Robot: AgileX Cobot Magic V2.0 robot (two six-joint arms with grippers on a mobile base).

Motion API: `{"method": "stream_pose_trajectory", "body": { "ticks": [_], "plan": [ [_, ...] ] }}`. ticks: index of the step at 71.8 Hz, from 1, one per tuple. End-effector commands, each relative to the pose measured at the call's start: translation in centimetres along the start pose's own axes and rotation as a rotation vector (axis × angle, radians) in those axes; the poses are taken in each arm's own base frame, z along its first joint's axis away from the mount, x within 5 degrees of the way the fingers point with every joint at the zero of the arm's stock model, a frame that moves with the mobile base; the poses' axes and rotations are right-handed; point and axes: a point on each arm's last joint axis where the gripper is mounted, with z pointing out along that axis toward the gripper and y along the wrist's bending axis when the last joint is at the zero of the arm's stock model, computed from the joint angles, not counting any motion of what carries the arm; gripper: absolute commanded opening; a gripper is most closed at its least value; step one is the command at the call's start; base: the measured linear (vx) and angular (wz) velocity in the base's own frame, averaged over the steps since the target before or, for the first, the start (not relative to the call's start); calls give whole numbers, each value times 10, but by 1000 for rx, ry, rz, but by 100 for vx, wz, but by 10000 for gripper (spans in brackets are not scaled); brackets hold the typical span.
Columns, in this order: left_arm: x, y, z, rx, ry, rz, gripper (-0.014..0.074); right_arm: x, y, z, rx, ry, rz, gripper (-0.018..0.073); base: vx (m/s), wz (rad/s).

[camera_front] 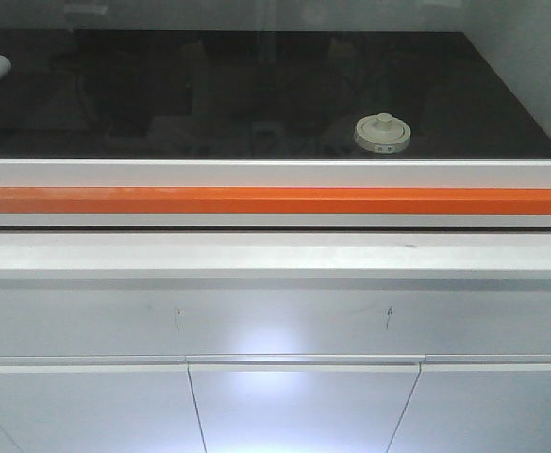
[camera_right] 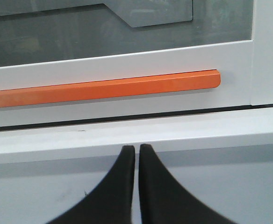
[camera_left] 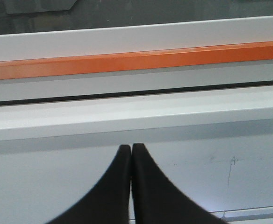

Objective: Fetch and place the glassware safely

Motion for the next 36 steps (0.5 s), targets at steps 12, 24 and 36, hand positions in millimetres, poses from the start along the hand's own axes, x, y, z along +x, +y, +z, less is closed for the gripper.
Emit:
{"method": "stream_pose_trajectory", "body": {
  "ticks": [12, 24, 36],
  "plan": [
    [2, -1, 1, 5, -47, -14, -7, -1, 1, 0, -11, -67, -17, -3, 0, 0],
    [2, -1, 1, 5, -47, -14, -7, -1, 1, 0, -11, -67, -17, -3, 0, 0],
    [2, -1, 1, 5, -47, -14, -7, -1, 1, 0, -11, -67, -17, -3, 0, 0]
  ]
}}
